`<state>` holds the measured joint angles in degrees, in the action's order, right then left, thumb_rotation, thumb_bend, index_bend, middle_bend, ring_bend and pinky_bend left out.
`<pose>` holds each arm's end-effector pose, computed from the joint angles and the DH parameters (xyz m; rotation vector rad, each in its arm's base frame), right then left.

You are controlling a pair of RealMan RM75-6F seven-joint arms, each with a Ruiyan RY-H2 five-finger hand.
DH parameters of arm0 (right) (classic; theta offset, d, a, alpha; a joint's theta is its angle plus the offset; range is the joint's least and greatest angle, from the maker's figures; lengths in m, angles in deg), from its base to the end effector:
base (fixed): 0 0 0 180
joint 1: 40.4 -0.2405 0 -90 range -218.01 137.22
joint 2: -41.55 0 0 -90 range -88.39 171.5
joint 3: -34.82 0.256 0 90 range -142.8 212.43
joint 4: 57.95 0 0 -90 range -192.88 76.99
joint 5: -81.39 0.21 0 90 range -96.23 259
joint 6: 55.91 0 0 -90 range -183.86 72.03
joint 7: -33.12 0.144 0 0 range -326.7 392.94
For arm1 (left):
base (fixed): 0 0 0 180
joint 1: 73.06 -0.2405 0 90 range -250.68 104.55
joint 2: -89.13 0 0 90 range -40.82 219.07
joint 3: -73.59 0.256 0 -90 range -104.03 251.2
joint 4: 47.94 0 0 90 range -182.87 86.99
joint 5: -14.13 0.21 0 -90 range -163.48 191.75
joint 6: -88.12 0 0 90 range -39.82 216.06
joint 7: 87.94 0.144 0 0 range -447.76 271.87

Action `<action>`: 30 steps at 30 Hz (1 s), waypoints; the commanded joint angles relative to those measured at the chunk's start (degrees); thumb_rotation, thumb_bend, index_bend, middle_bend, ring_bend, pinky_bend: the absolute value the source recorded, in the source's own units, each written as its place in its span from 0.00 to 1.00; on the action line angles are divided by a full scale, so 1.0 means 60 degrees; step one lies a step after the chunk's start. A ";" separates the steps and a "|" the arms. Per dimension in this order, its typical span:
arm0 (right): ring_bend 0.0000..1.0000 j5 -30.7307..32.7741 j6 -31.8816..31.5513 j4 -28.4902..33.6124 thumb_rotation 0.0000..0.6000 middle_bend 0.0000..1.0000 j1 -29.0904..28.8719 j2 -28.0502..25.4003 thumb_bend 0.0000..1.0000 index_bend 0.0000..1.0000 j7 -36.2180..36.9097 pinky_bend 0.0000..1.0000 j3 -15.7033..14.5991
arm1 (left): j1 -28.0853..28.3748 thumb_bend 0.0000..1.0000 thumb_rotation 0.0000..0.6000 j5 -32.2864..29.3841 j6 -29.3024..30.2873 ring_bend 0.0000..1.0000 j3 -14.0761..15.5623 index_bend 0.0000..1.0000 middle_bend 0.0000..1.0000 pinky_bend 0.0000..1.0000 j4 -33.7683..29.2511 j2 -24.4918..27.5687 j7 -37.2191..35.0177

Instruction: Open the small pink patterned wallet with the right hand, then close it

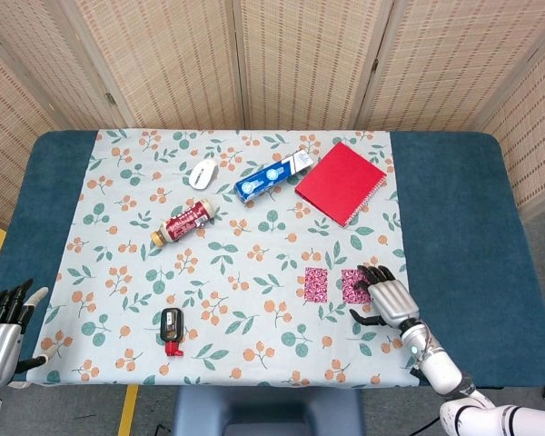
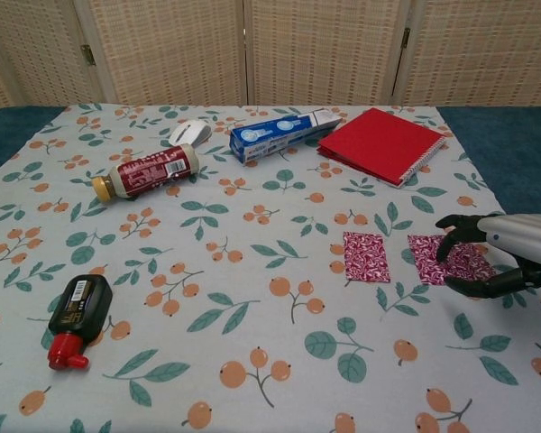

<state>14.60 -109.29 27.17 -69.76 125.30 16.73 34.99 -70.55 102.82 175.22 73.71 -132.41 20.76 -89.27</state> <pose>-0.2580 -0.2680 -0.0129 1.8712 -1.1295 0.6229 -0.3336 0.1581 0.1428 -1.4208 -0.8909 -0.8584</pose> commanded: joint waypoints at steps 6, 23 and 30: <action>0.00 0.0079 0.0213 -0.0039 0.38 0.07 -0.0170 0.0228 0.41 0.26 -0.0220 0.00 0.0098 | -0.0024 0.21 1.00 -0.0026 -0.0008 0.06 0.0013 0.15 0.00 0.00 0.0047 -0.0019 -0.0028; 0.00 0.0065 0.0129 0.0149 0.38 0.07 -0.0260 0.0347 0.41 0.26 -0.0434 0.00 0.0187 | -0.0003 0.21 1.00 -0.0091 -0.0118 0.06 0.0010 0.15 0.00 0.00 0.0190 -0.0078 -0.0129; 0.00 0.0236 0.0180 0.0071 0.38 0.07 -0.0243 0.0339 0.41 0.26 -0.0490 0.00 0.0180 | 0.0014 0.21 1.00 -0.0055 -0.0115 0.06 0.0011 0.15 0.00 0.00 0.0211 -0.0102 -0.0145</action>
<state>16.00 -108.23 27.62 -71.22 127.32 13.81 36.08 -70.47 102.49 174.53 73.78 -131.14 20.15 -90.15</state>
